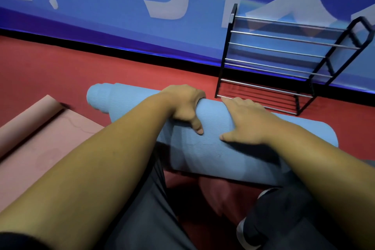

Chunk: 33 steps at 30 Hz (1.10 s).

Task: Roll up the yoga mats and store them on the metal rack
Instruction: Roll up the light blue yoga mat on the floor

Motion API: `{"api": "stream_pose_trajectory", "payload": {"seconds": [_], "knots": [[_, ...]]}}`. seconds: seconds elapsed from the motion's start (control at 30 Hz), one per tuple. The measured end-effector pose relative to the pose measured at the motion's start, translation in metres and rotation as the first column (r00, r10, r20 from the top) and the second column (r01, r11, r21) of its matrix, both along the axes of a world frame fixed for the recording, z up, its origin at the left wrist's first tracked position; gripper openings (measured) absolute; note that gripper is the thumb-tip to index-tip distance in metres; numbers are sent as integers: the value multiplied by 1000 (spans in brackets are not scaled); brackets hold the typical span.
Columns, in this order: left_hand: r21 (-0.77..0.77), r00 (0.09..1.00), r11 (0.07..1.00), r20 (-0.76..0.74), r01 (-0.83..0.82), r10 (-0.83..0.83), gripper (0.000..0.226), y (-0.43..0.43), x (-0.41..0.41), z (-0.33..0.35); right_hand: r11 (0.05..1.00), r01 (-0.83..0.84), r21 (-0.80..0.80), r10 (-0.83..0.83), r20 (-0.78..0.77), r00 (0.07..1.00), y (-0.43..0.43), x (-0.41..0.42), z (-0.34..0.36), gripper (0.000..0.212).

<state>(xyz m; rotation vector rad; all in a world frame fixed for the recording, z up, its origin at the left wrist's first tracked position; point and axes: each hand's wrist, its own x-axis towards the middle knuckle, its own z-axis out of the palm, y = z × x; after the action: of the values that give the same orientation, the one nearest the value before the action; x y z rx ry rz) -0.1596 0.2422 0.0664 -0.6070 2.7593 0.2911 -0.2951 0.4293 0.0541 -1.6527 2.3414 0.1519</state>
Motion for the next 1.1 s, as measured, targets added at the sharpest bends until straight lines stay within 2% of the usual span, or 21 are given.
{"api": "stream_pose_trajectory", "payload": {"seconds": [0.1,0.17,0.3,0.47,0.57,0.67,0.77,0.83,0.97,1.1], "knots": [[70,998,996,-15,-57,58,90,-10,5,3,999,-32,-34,27,-144,989,6,15,-7,152],[158,996,984,-13,-82,85,83,-14,10,3,998,-33,-61,19,-212,977,5,22,-12,156],[298,992,946,9,-125,128,74,-15,17,3,989,-62,-134,29,-237,971,1,21,-9,139],[298,995,949,14,-101,101,83,-12,20,1,989,-57,-140,29,-199,980,-4,17,-8,126],[212,997,975,-18,-64,69,89,-7,20,-3,990,-35,-140,18,-123,992,-9,10,-6,121],[-60,996,998,-76,35,-39,100,1,21,-4,988,-8,-154,0,-56,998,-15,0,0,120],[-335,987,934,-51,127,-153,122,15,22,-4,989,27,-145,-19,61,998,-21,-10,4,118],[-442,980,882,-29,162,-194,134,22,21,-6,990,43,-136,-20,166,986,-23,-14,7,111],[-453,979,879,-52,152,-196,127,23,18,-7,993,55,-106,-23,282,959,-24,-18,12,101],[-328,983,936,-90,124,-162,115,16,23,-5,997,40,-68,-14,341,940,-24,-17,12,100]]}}
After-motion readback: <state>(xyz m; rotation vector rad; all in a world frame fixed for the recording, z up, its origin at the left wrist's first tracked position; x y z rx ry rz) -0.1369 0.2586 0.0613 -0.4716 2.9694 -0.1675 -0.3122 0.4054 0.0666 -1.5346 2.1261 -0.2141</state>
